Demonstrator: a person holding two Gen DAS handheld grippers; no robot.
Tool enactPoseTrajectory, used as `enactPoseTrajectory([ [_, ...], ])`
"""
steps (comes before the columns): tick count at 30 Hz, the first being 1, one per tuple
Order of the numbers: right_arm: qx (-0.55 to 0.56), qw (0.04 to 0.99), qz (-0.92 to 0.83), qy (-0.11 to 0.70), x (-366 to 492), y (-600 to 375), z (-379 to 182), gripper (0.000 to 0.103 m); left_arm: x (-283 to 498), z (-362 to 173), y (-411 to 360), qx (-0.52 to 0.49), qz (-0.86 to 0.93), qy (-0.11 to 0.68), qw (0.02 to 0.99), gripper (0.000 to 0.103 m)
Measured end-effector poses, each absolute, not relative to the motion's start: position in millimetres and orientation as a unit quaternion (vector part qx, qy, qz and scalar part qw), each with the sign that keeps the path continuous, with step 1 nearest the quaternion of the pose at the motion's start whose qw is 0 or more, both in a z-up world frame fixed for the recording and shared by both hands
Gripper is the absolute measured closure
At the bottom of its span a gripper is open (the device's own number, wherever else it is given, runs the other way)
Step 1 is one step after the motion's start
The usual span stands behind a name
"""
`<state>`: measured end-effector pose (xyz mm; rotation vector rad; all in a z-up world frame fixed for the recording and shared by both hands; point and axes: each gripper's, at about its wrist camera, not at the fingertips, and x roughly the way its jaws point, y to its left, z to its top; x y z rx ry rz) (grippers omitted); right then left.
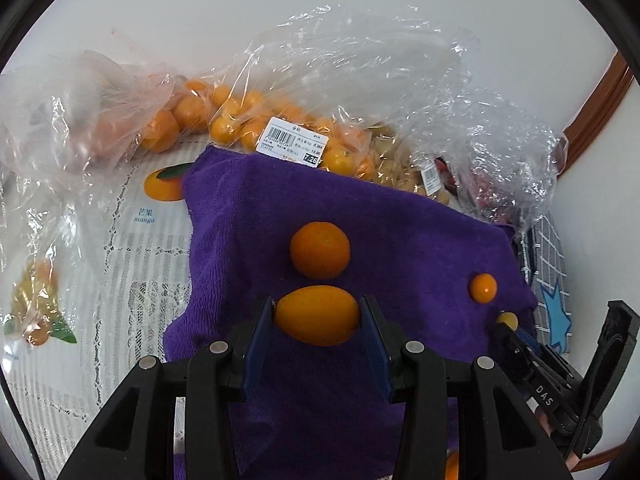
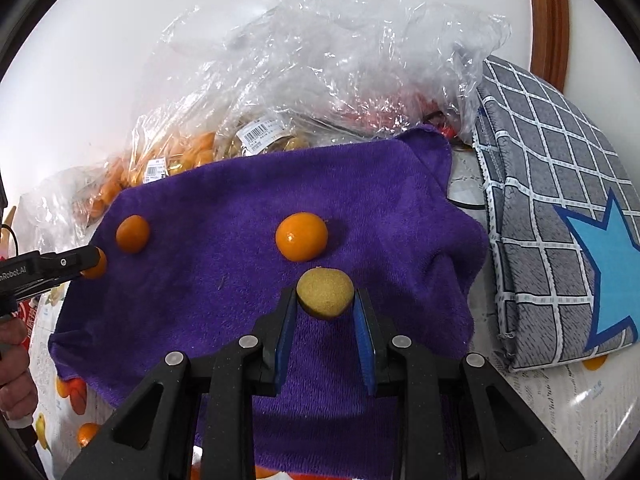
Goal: Organize fruits
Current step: 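Lower both fruits onto the towel and open both grippers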
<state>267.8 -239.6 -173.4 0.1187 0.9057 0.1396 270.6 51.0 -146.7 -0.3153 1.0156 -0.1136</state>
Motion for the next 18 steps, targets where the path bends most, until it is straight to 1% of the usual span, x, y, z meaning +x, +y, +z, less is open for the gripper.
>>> enactPoseTrajectory([
  [6,0.06,0.892,0.07,0.442,272.0,-239.3,-180.7,0.074,272.1,-153.8,47.4,-0.128,-0.047,0.482,0.865,0.061],
  [13,0.028,0.895,0.065,0.439,272.9,-229.1,-184.5,0.074,273.4,-163.7,47.2,-0.127,-0.042,0.485,0.864,0.061],
  [14,0.025,0.895,0.065,0.441,272.7,-228.2,-184.3,0.071,273.0,-163.9,46.7,-0.126,-0.041,0.484,0.865,0.061],
  [15,0.025,0.894,0.066,0.443,272.3,-228.5,-184.3,0.066,273.5,-164.4,46.1,-0.125,-0.039,0.483,0.866,0.061],
  [17,0.023,0.893,0.069,0.445,268.9,-228.6,-181.7,0.062,273.5,-164.5,44.9,-0.124,-0.038,0.481,0.867,0.06],
  [18,0.019,0.894,0.067,0.442,265.8,-228.7,-179.0,0.056,273.8,-164.8,44.3,-0.124,-0.04,0.481,0.867,0.056],
])
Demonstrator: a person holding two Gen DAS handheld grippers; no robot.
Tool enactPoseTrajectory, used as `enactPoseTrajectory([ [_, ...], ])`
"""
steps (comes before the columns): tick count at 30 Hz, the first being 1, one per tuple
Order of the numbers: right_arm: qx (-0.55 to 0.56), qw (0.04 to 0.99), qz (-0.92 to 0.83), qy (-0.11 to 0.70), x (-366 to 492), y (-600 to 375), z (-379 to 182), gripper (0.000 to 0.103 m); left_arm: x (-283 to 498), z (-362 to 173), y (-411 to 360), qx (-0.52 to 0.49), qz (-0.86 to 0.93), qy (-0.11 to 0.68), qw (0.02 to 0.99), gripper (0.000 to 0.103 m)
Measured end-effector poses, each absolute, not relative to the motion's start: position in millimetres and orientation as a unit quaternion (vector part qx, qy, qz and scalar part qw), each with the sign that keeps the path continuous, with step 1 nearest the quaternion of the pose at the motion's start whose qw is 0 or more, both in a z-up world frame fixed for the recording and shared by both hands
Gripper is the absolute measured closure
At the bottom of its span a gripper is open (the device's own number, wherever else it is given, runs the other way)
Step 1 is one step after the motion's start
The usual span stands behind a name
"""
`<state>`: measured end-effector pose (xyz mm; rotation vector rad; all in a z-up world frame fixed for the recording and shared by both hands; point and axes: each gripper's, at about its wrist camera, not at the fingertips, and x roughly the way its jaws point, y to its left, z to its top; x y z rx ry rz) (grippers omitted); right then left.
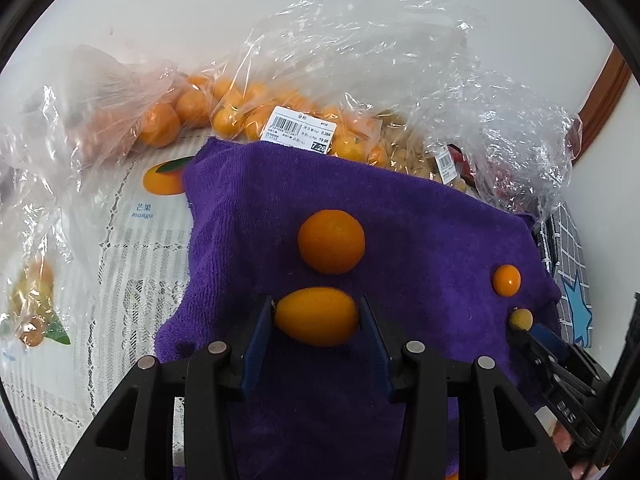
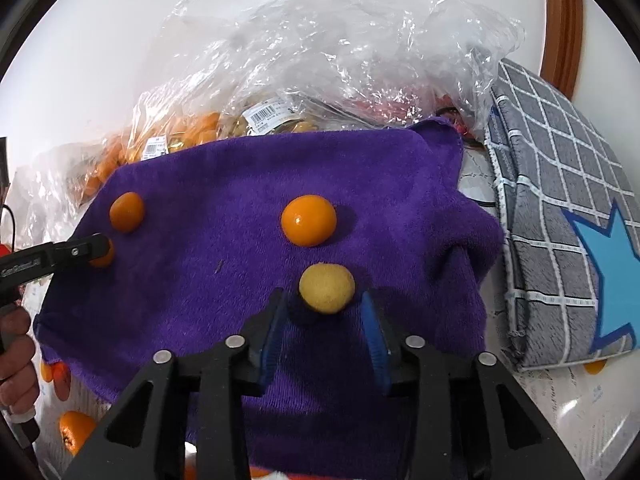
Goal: Organize fruits
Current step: 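Lower both fruits onto the towel and open both grippers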
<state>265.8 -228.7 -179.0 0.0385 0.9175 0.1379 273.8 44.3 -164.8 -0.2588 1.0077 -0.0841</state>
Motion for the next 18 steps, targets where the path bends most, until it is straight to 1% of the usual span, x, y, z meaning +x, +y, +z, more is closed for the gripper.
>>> enactPoseTrajectory([
  [1,0.015,0.896,0.064,0.439,261.8,-229.4,-176.0,0.052,274.1,-164.4,43.1,-0.121,-0.042,0.484,0.866,0.054],
  [2,0.01,0.898,0.062,0.436,257.0,-230.3,-172.2,0.044,273.7,-162.9,42.3,-0.119,-0.037,0.487,0.864,0.053],
  [3,0.008,0.899,0.06,0.434,252.7,-231.5,-168.8,0.04,272.4,-160.8,42.0,-0.12,-0.033,0.488,0.864,0.053],
  [7,0.014,0.906,0.042,0.421,234.2,-242.2,-154.2,0.04,257.9,-144.0,47.6,-0.13,-0.03,0.477,0.869,0.053],
  [14,0.078,0.923,0.045,0.375,188.2,-261.1,-122.7,0.042,207.7,-103.0,56.1,-0.122,-0.03,0.433,0.893,0.053],
  [18,0.071,0.913,0.06,0.397,172.2,-253.5,-122.6,0.046,182.7,-93.9,62.2,-0.131,-0.028,0.417,0.899,0.053],
])
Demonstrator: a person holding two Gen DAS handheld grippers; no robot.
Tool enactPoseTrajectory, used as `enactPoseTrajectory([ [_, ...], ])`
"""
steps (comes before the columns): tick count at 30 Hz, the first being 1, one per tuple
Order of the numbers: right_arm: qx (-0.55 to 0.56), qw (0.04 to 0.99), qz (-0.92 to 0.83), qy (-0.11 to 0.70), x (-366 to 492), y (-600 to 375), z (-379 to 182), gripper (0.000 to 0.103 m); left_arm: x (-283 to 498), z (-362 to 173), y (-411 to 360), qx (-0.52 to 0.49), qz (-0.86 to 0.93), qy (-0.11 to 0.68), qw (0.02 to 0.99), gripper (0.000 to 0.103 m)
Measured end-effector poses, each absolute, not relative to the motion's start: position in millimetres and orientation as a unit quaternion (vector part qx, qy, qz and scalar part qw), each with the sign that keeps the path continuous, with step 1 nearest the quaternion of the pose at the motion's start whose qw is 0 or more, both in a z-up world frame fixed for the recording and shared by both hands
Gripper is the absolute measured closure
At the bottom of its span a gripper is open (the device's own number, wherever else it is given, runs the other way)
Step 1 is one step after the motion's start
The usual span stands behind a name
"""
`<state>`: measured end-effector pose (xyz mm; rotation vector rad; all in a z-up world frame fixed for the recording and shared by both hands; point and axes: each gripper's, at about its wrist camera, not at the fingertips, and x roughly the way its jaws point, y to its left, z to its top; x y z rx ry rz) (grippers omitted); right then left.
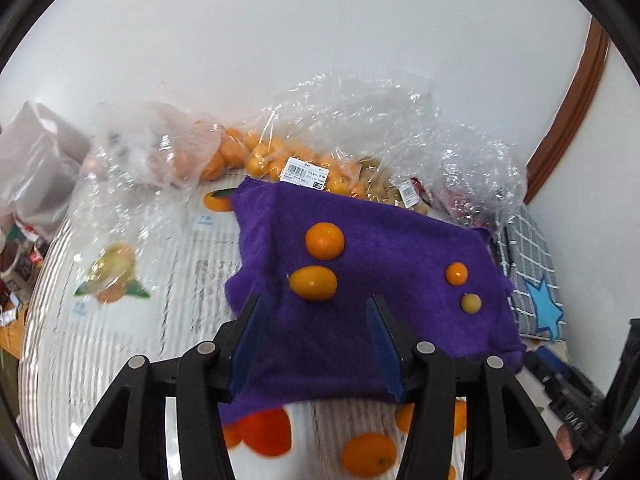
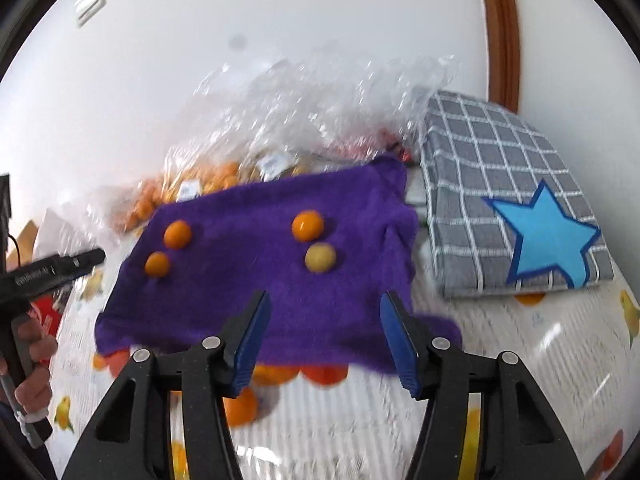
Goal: Organize fruits
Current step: 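Lower both fruits onto the towel and open both grippers, then grasp an orange with the right gripper while the left grasps a large orange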
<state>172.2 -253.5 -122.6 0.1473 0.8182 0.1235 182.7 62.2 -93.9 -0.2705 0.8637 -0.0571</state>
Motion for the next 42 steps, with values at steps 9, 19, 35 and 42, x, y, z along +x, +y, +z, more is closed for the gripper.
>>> enactPoseTrajectory([
  [9,0.045,0.897,0.13,0.42,124.1,-214.6,-137.5,0.047,134.8,-99.5,66.4,-0.145,-0.041,0.418,0.896,0.054],
  [19,0.03,0.871,0.169,0.46,90.3,-165.1,-175.2,0.051,98.1,-110.7,77.7,-0.161,-0.054,0.421,0.891,0.054],
  [35,0.062,0.884,0.127,0.447,83.8,-215.9,-178.1,0.068,100.4,-140.4,39.1,-0.15,-0.076,0.46,0.872,0.054],
  [42,0.087,0.887,0.114,0.439,75.9,-263.7,-172.5,0.068,115.7,-154.3,-8.6,-0.115,-0.086,0.481,0.865,0.051],
])
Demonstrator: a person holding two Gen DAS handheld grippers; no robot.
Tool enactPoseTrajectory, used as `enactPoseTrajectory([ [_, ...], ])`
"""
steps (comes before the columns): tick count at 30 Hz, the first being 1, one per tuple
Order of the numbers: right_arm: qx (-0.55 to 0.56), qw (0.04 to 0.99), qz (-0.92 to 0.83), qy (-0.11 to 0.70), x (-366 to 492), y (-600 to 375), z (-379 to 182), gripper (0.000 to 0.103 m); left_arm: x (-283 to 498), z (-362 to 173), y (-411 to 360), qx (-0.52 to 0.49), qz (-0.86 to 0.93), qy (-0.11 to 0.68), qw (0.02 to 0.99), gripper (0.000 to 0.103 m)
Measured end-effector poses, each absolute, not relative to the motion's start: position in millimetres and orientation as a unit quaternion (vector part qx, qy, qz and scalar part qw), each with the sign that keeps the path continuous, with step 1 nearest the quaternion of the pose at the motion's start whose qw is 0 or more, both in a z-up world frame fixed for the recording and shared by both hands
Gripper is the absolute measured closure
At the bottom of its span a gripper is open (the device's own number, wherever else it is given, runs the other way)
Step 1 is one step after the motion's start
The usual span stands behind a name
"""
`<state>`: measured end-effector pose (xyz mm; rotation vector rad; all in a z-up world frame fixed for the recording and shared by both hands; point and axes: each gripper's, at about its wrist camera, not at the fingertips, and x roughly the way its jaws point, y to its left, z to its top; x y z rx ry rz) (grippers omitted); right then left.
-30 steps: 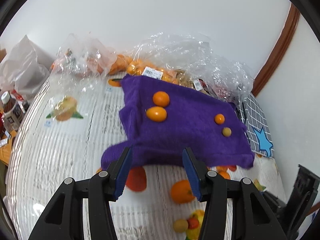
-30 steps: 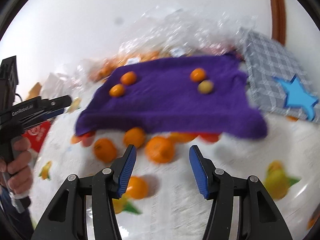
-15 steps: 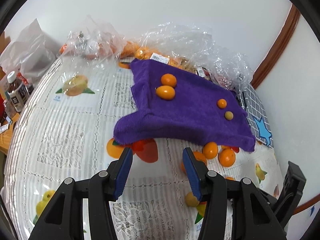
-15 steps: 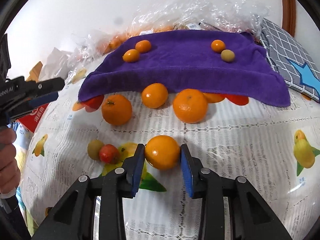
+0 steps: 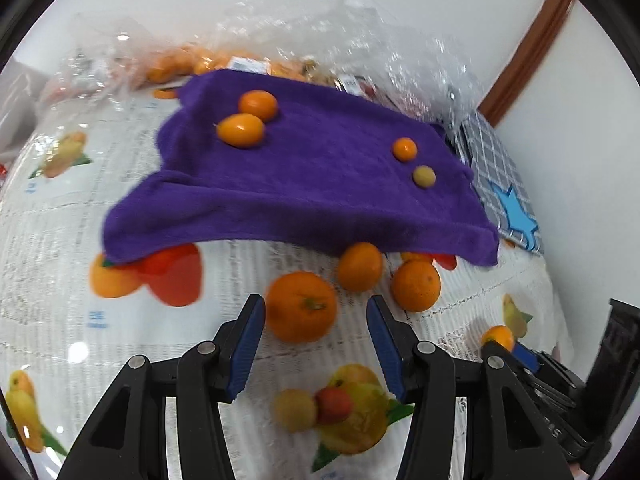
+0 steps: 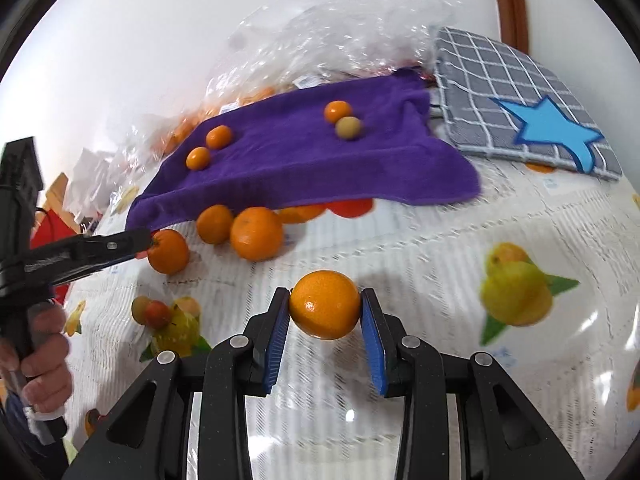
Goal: Organize fruits
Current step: 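Grasp an orange with the right gripper while the left grasps a large orange, then lift both held oranges toward the purple towel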
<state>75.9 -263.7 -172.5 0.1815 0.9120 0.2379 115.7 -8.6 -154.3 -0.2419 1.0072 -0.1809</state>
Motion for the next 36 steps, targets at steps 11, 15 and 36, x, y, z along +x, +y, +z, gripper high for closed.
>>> enactPoseTrajectory([
  [11,0.098,0.889,0.101,0.437,67.5,-289.2,-182.1,0.068,122.9,-169.4,-20.1,-0.064,-0.039,0.506,0.859,0.055],
  [15,0.096,0.889,0.104,0.436,71.9,-287.1,-180.5,0.068,122.6,-168.1,-18.0,-0.074,-0.044,0.506,0.858,0.063],
  [36,0.058,0.913,0.112,0.388,108.9,-262.3,-111.3,0.068,119.5,-89.4,41.3,-0.108,-0.022,0.439,0.892,0.063],
])
